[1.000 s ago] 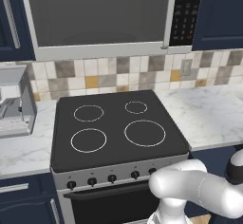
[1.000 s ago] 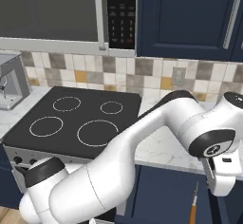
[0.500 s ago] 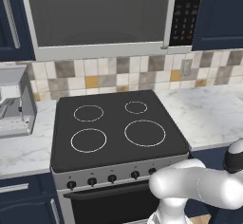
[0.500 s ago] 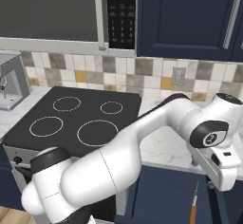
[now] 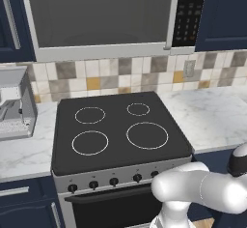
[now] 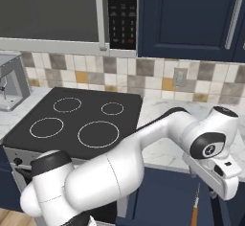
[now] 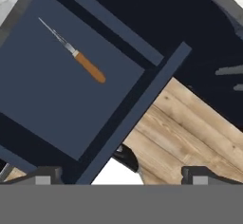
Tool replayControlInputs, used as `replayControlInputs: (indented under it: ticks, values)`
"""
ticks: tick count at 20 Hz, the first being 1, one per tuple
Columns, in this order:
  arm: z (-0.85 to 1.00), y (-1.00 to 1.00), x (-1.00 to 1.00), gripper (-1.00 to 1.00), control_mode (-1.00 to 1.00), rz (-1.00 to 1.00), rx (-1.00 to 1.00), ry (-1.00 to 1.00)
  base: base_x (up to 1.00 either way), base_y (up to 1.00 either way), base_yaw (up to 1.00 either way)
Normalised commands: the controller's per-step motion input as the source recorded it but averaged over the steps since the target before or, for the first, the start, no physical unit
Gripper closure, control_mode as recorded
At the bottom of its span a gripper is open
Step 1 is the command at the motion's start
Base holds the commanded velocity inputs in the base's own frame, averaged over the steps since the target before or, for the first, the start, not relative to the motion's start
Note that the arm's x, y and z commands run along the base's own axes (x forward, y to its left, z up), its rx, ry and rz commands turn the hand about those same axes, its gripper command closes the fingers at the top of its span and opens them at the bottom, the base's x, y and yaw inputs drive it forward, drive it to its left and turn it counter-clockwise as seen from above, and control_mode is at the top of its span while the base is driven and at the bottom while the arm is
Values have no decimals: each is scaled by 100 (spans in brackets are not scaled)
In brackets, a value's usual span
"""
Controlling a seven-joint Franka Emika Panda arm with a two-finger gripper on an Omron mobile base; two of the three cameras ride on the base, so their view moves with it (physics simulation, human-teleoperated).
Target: Take the pizza cutter from the drawer on the right and place it on the dining counter for cutting.
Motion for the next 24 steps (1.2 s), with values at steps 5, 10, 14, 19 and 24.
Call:
replayControlInputs:
  ticks: [5, 10, 14, 19, 24]
  values:
    - [-21, 0, 0, -100, -100, 7, 0, 0, 0, 0, 0]
    - [-14, 0, 0, -100, -100, 5, 0, 0, 0, 0, 0]
    - [-17, 0, 0, -100, -100, 5, 0, 0, 0, 0, 0]
    - [-24, 0, 0, -100, -100, 7, 0, 0, 0, 0, 0]
    - [-28, 0, 0, -100, -100, 7, -1, 1, 0, 0, 0]
